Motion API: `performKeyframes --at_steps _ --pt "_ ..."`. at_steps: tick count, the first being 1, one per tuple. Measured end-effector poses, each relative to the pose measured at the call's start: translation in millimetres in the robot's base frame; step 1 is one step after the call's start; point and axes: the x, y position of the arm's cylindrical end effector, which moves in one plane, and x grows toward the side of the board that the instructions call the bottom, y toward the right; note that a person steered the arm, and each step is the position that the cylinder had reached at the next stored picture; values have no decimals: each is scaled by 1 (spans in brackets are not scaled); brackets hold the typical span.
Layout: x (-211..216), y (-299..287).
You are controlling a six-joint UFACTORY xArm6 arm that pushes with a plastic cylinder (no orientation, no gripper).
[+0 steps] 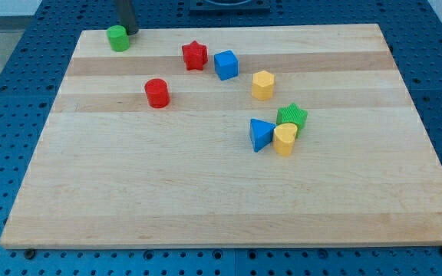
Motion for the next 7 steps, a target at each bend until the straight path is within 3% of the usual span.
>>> performKeyframes --at_steps 7 --pt "15 -2"
